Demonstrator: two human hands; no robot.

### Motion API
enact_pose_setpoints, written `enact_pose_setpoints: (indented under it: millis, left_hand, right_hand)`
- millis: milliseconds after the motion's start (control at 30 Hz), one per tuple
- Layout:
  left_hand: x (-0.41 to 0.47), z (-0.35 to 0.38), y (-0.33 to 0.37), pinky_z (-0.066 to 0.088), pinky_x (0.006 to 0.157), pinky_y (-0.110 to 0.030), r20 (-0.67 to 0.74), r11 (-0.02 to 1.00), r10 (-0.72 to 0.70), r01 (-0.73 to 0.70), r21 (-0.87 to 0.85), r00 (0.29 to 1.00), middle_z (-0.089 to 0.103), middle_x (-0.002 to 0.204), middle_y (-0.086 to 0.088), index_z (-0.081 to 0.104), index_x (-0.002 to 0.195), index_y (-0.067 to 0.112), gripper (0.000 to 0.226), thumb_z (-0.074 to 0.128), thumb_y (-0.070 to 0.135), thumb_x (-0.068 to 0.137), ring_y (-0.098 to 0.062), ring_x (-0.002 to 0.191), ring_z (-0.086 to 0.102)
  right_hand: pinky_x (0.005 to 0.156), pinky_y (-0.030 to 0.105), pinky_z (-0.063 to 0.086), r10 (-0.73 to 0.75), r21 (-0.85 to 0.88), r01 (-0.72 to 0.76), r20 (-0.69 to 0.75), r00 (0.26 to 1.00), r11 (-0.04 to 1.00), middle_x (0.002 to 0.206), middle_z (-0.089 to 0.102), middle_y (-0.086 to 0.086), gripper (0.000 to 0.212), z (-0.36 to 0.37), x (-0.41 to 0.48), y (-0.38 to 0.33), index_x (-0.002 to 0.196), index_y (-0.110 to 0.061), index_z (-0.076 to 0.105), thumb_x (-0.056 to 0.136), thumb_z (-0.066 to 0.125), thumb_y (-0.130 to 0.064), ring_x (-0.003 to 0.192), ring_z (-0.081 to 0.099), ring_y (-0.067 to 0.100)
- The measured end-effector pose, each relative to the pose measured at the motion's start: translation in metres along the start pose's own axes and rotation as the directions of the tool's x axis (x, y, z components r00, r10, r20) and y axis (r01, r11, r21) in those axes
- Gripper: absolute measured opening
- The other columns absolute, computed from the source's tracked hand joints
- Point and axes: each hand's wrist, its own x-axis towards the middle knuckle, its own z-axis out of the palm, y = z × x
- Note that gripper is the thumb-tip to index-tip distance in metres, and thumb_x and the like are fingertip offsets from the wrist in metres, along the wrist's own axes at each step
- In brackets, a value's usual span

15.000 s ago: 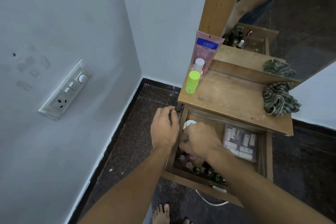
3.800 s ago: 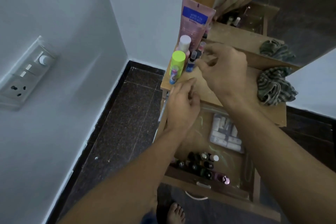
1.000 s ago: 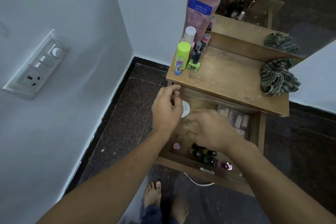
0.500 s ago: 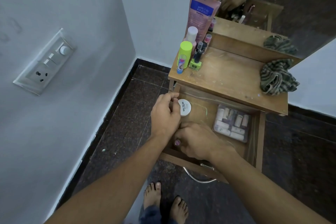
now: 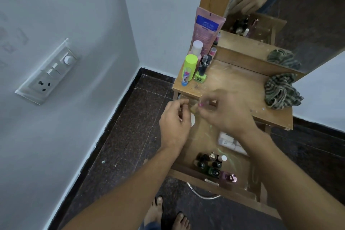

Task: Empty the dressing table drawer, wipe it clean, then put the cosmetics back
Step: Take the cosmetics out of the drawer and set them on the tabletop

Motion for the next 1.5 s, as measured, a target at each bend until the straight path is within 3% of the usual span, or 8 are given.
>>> enact_pose_setpoints:
  millis: [167, 367, 533, 733, 933, 1200, 1367, 1500]
  left_hand:
    - [0.013, 0.015, 0.016, 0.049, 0.071, -0.017, -0.041, 0.999, 0.039, -0.038, 0.008, 0.998, 0.064, 0.098, 0.011, 0.072, 0.117, 0.021, 0.023, 0.064, 0.022, 0.096, -0.005, 0.077, 0.061]
    - [0.026, 0.035, 0.016, 0.057, 0.078, -0.04, -0.033, 0.995, 0.065, -0.062, 0.074, 0.997, 0.066, 0.101, 0.007, 0.071, 0.116, 0.02, 0.023, 0.063, 0.027, 0.096, -0.013, 0.084, 0.063]
    - [0.03, 0.041, 0.016, 0.054, 0.073, -0.031, -0.02, 0.996, 0.03, -0.028, 0.084, 0.999, 0.065, 0.104, 0.005, 0.07, 0.115, 0.017, 0.02, 0.062, 0.021, 0.098, -0.008, 0.081, 0.059]
    - [0.032, 0.041, 0.015, 0.052, 0.08, -0.024, 0.013, 0.996, 0.017, -0.018, 0.088, 1.0, 0.064, 0.114, 0.008, 0.066, 0.128, 0.022, 0.03, 0.059, 0.024, 0.099, -0.006, 0.092, 0.06]
    - [0.034, 0.041, 0.013, 0.055, 0.085, -0.032, 0.01, 0.994, 0.033, -0.034, 0.108, 0.999, 0.064, 0.117, 0.006, 0.066, 0.129, 0.019, 0.031, 0.059, 0.025, 0.1, -0.011, 0.097, 0.063]
    - [0.032, 0.039, 0.01, 0.056, 0.087, -0.044, 0.03, 0.994, 0.064, -0.067, 0.091, 0.997, 0.064, 0.116, 0.005, 0.066, 0.13, 0.017, 0.034, 0.061, 0.024, 0.097, -0.018, 0.095, 0.066]
    - [0.014, 0.03, 0.003, 0.056, 0.086, -0.037, 0.07, 0.995, 0.095, -0.096, 0.005, 0.993, 0.064, 0.109, 0.006, 0.068, 0.125, 0.016, 0.031, 0.061, 0.015, 0.095, -0.011, 0.097, 0.065]
    - [-0.006, 0.023, -0.002, 0.055, 0.081, -0.031, 0.165, 0.997, 0.065, -0.07, 0.025, 0.984, 0.065, 0.107, 0.009, 0.07, 0.122, 0.019, 0.027, 0.06, 0.014, 0.096, -0.006, 0.095, 0.064]
  right_hand:
    - [0.069, 0.035, 0.057, 0.102, 0.007, -0.102, -0.116, 0.988, 0.995, 0.076, 0.071, -0.011, 0.007, -0.018, 0.043, -0.005, 0.077, -0.029, 0.07, 0.077, 0.074, -0.035, 0.075, 0.066, 0.009]
    - [0.069, 0.032, 0.055, 0.145, -0.048, -0.151, -0.101, 0.984, 0.987, 0.078, 0.072, -0.01, 0.005, -0.01, 0.067, -0.011, 0.083, -0.031, 0.073, 0.079, 0.074, -0.034, 0.083, 0.069, 0.016]
    - [0.074, 0.037, 0.059, 0.164, -0.058, -0.169, -0.076, 0.983, 0.984, 0.078, 0.072, -0.007, 0.009, -0.004, 0.077, -0.015, 0.074, -0.035, 0.066, 0.078, 0.074, -0.033, 0.084, 0.069, 0.018]
    - [0.075, 0.041, 0.06, 0.177, -0.072, -0.185, -0.103, 0.979, 0.98, 0.081, 0.075, -0.002, 0.011, -0.002, 0.084, -0.012, 0.084, -0.027, 0.078, 0.077, 0.075, -0.034, 0.084, 0.071, 0.021]
    - [0.071, 0.041, 0.059, 0.176, -0.106, -0.185, -0.086, 0.981, 0.977, 0.072, 0.072, 0.001, 0.02, 0.0, 0.083, -0.01, 0.078, -0.016, 0.076, 0.074, 0.076, -0.036, 0.073, 0.068, 0.023]
    - [0.076, 0.036, 0.058, 0.25, -0.053, -0.257, -0.112, 0.962, 0.965, 0.081, 0.074, -0.005, 0.02, -0.02, 0.041, -0.005, 0.091, -0.021, 0.078, 0.078, 0.079, -0.036, 0.082, 0.07, 0.017]
    - [0.079, 0.039, 0.059, 0.299, -0.137, -0.277, 0.182, 0.937, 0.951, 0.086, 0.074, -0.011, 0.013, -0.003, -0.028, 0.026, 0.093, -0.029, 0.077, 0.08, 0.073, -0.033, 0.088, 0.07, 0.017]
    - [0.086, 0.033, 0.053, 0.245, -0.311, -0.101, 0.47, 0.848, 0.945, 0.109, 0.071, -0.012, 0.033, 0.008, -0.052, 0.038, 0.117, -0.035, 0.072, 0.084, 0.071, -0.037, 0.11, 0.064, 0.018]
